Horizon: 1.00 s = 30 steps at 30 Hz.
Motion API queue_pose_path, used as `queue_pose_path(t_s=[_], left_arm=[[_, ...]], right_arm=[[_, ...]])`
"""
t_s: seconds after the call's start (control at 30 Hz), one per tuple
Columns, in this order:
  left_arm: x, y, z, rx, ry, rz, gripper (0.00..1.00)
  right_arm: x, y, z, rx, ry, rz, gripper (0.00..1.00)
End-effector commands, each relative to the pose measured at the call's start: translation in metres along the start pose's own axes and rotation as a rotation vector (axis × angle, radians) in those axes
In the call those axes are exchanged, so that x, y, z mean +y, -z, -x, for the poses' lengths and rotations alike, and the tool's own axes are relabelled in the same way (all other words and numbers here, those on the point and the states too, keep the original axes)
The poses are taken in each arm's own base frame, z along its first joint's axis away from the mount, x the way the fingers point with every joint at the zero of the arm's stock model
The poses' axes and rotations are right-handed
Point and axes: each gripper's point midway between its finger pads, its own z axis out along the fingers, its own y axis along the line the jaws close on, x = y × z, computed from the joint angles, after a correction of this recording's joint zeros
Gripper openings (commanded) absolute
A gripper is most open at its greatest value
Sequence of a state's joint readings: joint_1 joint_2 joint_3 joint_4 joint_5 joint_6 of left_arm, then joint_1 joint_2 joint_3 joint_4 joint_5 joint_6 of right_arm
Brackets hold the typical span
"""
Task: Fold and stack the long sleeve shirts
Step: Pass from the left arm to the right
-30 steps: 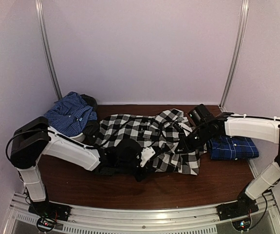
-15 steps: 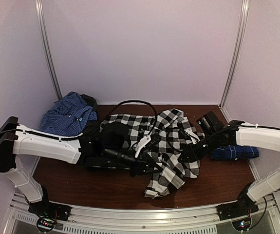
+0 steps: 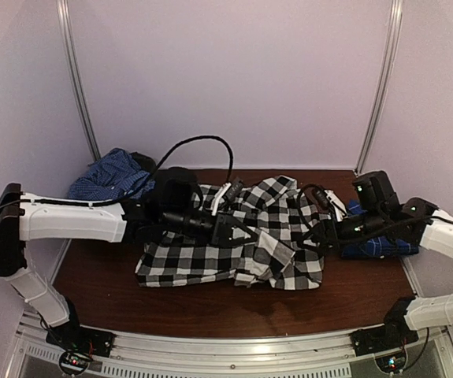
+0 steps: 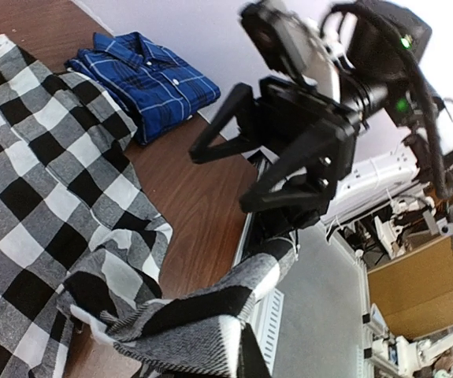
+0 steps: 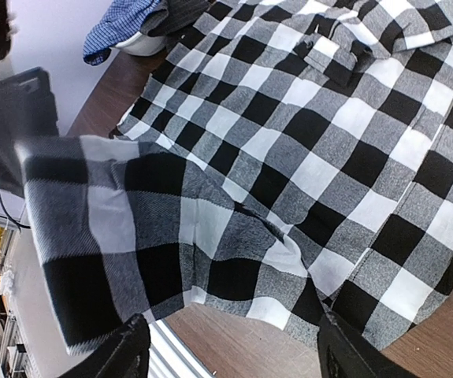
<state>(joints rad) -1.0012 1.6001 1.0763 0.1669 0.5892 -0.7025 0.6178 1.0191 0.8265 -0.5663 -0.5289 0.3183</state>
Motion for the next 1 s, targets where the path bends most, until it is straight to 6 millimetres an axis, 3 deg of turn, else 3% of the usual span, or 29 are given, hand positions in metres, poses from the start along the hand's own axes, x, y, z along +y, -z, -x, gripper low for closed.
queue_pose_path(t_s=[0.0,0.1,0.3,0.47,0.97], left_arm=[[-0.022,0.014,0.051,-0.111,0.085,-0.096,0.00],[-0.016,0.015,0.065,-0.140,0.140,-0.122,0.00],[-0.008,0.001,0.083,-0.148,0.188,-0.166,0.00],[-0.007,-0.009,0.089,-0.134,0.210,-0.195,0.00],[-0.001,-0.017,0.092,-0.131,0.224,-0.196,0.00]], right_arm=[[0.015,0.016,0.010,-0.097,0.046,0.038,0.75],[0.023,0.026,0.014,-0.150,0.064,0.065,0.79],[0.033,0.019,0.007,-0.168,0.073,0.096,0.83],[0.033,0.024,0.020,-0.230,0.084,0.072,0.84],[0.032,0.015,0.031,-0.260,0.052,0.080,0.59]])
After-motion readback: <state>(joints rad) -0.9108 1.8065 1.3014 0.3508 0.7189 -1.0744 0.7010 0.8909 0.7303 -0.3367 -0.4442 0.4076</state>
